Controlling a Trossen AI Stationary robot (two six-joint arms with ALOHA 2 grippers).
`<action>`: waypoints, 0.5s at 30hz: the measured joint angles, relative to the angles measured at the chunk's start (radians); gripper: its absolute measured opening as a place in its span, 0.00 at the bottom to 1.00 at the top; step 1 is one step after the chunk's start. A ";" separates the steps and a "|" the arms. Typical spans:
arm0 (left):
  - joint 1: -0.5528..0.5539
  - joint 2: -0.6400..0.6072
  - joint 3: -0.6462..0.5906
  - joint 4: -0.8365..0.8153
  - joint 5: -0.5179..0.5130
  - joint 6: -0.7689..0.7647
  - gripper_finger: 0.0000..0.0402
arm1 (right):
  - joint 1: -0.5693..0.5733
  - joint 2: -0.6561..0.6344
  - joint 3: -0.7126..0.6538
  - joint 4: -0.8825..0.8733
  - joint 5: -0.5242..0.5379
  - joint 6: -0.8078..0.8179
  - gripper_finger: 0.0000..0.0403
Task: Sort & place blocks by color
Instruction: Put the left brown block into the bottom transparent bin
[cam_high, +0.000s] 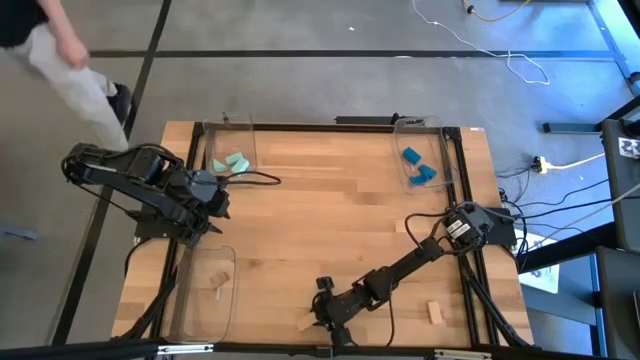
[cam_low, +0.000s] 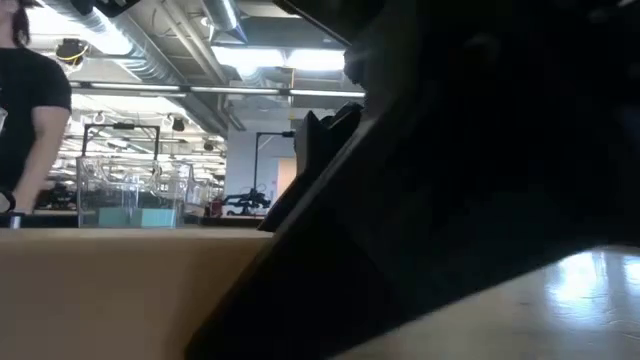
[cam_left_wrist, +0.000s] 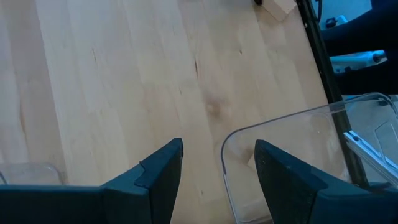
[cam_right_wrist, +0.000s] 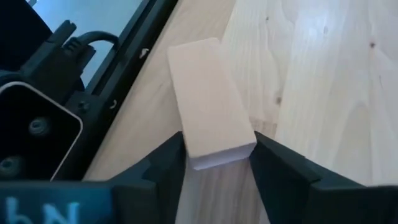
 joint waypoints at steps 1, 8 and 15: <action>0.000 0.000 0.000 0.000 -0.001 0.000 0.48 | -0.002 0.000 0.000 0.000 -0.001 0.000 0.42; 0.000 0.000 0.000 0.000 -0.026 -0.023 0.48 | -0.025 0.000 0.000 0.002 -0.037 -0.014 0.32; 0.000 0.000 0.000 0.000 -0.026 -0.029 0.48 | -0.062 -0.011 -0.001 -0.032 -0.034 -0.102 0.32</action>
